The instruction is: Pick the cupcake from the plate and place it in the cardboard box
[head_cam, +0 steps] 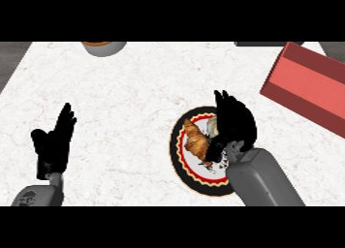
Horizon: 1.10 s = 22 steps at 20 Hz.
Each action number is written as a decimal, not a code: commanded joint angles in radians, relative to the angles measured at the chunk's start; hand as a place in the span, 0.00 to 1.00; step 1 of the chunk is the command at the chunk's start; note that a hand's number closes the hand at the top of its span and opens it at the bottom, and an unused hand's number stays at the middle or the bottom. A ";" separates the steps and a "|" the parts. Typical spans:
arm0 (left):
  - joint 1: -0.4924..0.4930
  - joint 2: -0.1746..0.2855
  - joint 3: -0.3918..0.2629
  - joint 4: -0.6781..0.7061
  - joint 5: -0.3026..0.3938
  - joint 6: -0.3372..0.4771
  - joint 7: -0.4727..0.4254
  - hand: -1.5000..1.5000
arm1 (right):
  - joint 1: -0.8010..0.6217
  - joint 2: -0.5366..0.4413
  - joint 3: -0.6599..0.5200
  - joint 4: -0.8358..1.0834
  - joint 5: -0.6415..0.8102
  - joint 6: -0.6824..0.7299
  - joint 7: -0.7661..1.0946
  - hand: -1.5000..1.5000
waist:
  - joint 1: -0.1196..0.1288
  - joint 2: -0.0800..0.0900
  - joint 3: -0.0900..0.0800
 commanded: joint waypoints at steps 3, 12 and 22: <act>-0.079 -0.021 0.003 0.028 -0.033 0.001 0.049 0.50 | -0.027 0.009 -0.043 0.021 0.022 0.050 0.025 0.00 | -0.004 0.000 0.000; -0.015 -0.038 0.033 -0.008 -0.051 -0.011 0.029 0.50 | -0.061 0.018 -0.082 0.167 0.060 0.019 -0.050 0.00 | 0.001 0.000 0.000; 0.041 -0.032 0.048 -0.072 -0.049 -0.060 0.041 0.50 | -0.067 0.019 -0.016 0.327 0.030 -0.128 -0.076 0.00 | 0.005 0.000 0.000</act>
